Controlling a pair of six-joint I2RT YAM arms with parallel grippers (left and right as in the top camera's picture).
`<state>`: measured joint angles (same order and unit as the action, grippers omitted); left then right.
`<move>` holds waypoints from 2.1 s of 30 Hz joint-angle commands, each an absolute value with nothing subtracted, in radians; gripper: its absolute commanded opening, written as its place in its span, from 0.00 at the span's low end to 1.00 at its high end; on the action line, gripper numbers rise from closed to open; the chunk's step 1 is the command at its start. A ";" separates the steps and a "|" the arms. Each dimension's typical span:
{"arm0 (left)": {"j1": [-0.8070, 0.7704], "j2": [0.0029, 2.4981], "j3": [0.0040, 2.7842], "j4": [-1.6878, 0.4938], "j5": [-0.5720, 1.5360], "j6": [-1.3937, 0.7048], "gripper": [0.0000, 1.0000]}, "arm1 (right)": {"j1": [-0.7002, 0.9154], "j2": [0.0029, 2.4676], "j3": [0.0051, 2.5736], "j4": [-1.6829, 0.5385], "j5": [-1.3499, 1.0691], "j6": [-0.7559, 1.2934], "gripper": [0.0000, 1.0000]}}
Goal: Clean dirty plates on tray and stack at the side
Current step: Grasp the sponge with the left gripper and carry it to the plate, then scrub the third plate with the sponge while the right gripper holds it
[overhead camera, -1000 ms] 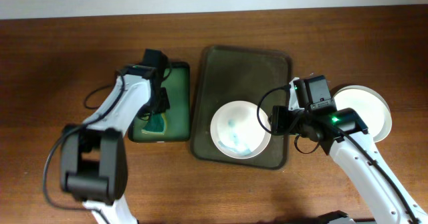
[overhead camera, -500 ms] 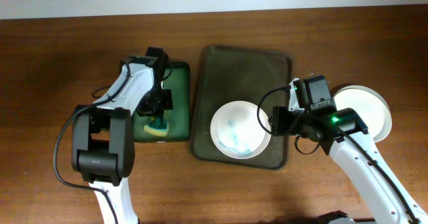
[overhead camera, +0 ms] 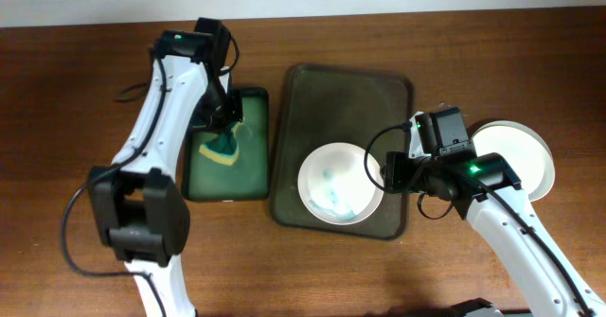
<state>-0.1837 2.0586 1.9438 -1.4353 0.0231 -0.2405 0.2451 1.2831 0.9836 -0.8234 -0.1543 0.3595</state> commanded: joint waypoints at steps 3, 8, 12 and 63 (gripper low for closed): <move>-0.187 1.817 1.966 -1.456 0.038 -0.215 0.00 | 0.249 1.282 1.000 -0.826 -0.145 0.351 0.55; -0.187 1.795 1.894 -1.448 0.019 -0.216 0.00 | 0.249 1.282 1.000 -0.831 -0.146 0.352 0.56; -0.187 1.795 1.651 -1.244 0.020 -0.215 0.00 | 0.249 1.282 1.000 -0.834 -0.146 0.351 0.56; -0.751 2.270 1.599 -0.748 0.562 -0.484 0.00 | 0.196 1.797 0.998 -0.631 -0.176 0.428 0.04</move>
